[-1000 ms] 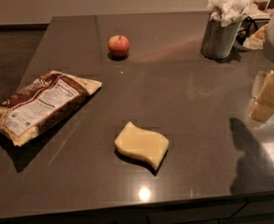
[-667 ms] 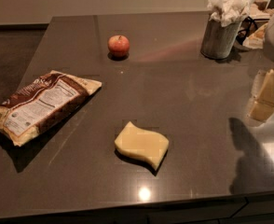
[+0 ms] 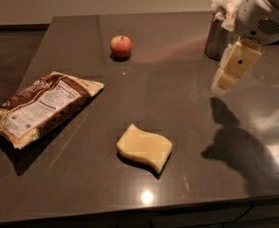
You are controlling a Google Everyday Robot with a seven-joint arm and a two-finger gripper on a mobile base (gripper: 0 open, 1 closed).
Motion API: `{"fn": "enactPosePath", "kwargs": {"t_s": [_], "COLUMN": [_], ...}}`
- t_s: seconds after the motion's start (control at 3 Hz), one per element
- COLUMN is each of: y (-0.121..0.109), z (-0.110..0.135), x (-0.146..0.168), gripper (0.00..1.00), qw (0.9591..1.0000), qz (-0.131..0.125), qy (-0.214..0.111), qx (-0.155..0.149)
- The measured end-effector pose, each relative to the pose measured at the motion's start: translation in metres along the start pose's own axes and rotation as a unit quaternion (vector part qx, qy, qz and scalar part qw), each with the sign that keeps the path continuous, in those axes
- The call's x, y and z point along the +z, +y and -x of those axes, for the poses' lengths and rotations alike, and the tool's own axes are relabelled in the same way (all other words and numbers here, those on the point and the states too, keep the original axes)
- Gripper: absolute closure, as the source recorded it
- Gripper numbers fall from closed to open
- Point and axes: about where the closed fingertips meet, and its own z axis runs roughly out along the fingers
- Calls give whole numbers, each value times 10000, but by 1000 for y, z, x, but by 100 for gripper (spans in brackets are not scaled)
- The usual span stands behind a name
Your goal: Move apple near sponge
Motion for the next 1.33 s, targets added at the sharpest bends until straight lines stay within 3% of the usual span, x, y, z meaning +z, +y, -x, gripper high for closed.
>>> {"fn": "enactPosePath", "kwargs": {"t_s": [0.67, 1.33], "y": [-72, -114], "z": [76, 149], "x": [59, 132], "gripper": [0, 0], "qw": [9967, 9918], "qz": [-165, -49], "qy": [-755, -1209], "qx": [250, 409]}}
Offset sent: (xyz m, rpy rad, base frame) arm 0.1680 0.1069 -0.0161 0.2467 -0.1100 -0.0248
